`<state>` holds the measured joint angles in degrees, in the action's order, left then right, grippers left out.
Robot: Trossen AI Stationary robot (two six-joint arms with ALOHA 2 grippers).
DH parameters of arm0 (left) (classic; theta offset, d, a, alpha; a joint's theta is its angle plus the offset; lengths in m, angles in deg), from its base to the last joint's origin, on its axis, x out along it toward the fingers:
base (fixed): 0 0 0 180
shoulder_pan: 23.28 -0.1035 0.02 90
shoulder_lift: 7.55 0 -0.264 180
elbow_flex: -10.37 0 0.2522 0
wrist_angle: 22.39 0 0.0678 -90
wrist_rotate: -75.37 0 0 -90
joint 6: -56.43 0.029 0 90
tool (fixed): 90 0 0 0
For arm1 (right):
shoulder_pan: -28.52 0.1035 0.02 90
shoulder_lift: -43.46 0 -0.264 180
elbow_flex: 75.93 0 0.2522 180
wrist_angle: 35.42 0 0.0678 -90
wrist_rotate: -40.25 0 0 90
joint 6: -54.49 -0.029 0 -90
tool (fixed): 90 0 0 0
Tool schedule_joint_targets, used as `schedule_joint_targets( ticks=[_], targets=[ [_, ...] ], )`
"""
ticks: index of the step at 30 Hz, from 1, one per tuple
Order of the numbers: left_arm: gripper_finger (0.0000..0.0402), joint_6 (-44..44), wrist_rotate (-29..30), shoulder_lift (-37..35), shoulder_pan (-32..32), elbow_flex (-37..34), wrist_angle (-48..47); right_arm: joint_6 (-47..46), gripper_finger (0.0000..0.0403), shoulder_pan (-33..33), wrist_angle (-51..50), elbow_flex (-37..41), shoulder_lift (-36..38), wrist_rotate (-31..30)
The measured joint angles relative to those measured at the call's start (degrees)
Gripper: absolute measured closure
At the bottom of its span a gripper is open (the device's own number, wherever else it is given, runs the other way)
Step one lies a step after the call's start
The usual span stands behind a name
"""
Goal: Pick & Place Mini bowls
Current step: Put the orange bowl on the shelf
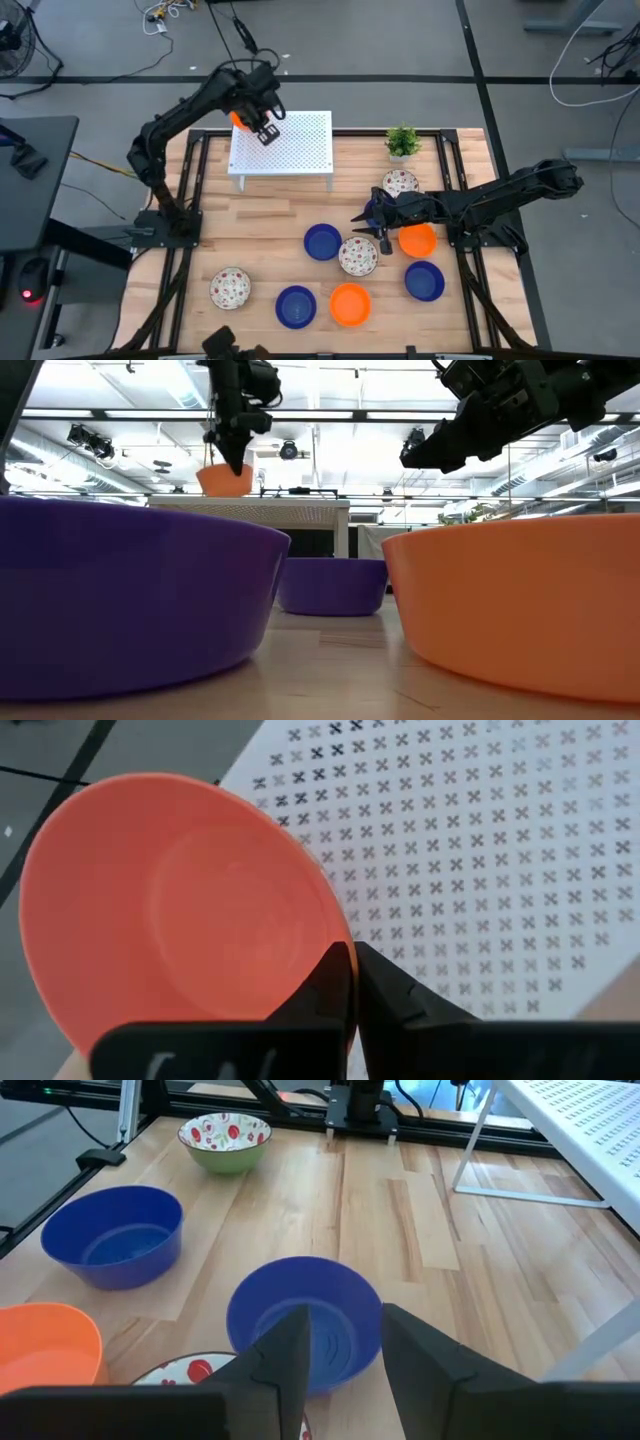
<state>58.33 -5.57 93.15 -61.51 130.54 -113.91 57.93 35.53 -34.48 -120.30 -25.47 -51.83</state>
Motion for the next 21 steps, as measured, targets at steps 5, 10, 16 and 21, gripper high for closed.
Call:
schedule_joint_targets(
  ticks=[5,10,16,21],
  targets=[
    [0.0392,0.4,0.01,2.8,0.93,-0.01,0.6,-0.07,0.0273,0.0,-0.19,0.0,0.0,0.02],
    [0.0387,0.8,0.0,4.84,1.02,-0.02,-0.22,-0.13,0.0273,0.0,-0.22,0.0,0.0,0.02],
    [0.0391,1.63,0.47,6.13,0.49,-0.02,-1.11,-0.13,0.0273,0.0,-0.23,0.0,0.0,0.02],
    [0.0377,1.82,2.68,6.13,0.56,-0.02,-1.52,-0.13,0.0273,0.0,-0.24,0.0,0.0,0.02]
  ],
)
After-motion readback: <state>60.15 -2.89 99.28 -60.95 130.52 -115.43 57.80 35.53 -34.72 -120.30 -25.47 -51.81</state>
